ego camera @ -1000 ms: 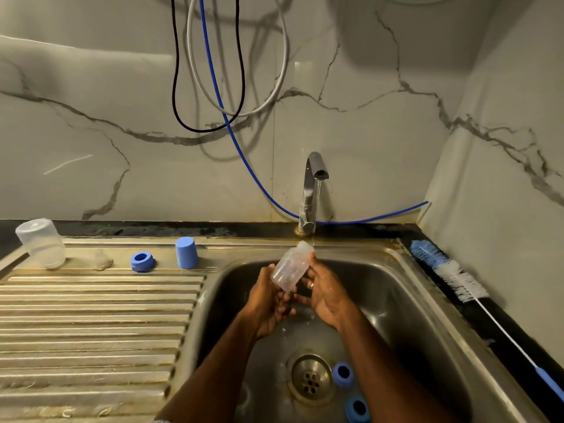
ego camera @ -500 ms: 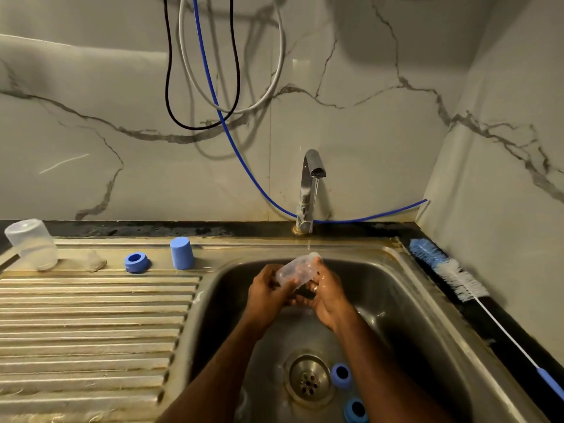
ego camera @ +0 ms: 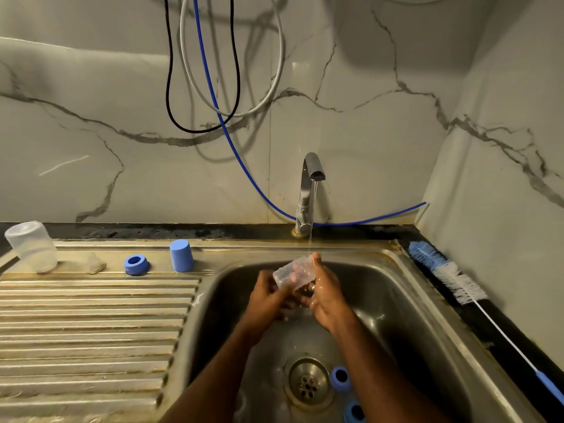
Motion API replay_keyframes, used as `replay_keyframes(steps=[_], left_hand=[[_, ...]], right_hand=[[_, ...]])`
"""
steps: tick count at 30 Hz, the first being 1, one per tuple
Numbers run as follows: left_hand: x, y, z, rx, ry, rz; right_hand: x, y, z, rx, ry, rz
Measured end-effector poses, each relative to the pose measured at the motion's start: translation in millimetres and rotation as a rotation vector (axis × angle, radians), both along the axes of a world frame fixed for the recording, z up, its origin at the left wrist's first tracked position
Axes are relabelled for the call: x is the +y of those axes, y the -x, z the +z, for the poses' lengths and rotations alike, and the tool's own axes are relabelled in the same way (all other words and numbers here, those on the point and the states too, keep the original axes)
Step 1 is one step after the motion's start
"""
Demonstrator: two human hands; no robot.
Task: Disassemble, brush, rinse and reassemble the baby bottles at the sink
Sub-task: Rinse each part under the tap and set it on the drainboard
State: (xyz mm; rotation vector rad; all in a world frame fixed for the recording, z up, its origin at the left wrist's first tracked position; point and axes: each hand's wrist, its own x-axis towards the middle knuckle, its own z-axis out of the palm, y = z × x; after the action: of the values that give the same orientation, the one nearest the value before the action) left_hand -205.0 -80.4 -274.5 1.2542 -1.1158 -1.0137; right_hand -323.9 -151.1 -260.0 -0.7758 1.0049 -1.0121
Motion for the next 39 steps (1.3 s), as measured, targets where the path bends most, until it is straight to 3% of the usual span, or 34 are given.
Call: replay_keyframes(steps=[3, 6, 11, 14, 16, 20, 27, 32, 39], left_hand=[[0.2, 0.5, 4.7, 0.149, -0.147, -0.087], [-1.0, 2.3, 4.6, 0.176, -0.079, -0.045], [-5.2, 1.6, -3.2, -0.265, 0.278, 0.06], [-9.2, 3.7, -5.3, -0.402, 0.327, 0.134], [-9.1, 7.1, -4.3, -0.353, 0.279, 0.143], [-5.9, 11.8, -3.8, -0.077, 0.113, 0.167], [-3.9, 19.8, 0.1, -0.361, 0.129, 0.034], [-4.3, 22.1, 1.2, -0.475, 0.212, 0.012], [-4.3, 19.8, 2.3, -0.432, 0.284, 0.121]], right_hand=[[-0.3, 2.8, -1.7, 0.033, 0.006, -0.001], [1.8, 2.4, -0.8, 0.037, 0.014, -0.021], [1.7, -0.2, -0.2, 0.049, 0.011, -0.079], [1.9, 0.3, 0.8, 0.192, 0.013, -0.086], [0.5, 4.5, 1.5, 0.222, 0.027, -0.118], [-5.6, 17.1, 4.0, 0.131, 0.057, -0.248], [-7.9, 28.6, -2.1, 0.141, -0.036, -0.353], [2.4, 30.5, -11.2, 0.052, -0.265, -0.228], [6.6, 22.3, -12.9, -0.044, -0.345, -0.101]])
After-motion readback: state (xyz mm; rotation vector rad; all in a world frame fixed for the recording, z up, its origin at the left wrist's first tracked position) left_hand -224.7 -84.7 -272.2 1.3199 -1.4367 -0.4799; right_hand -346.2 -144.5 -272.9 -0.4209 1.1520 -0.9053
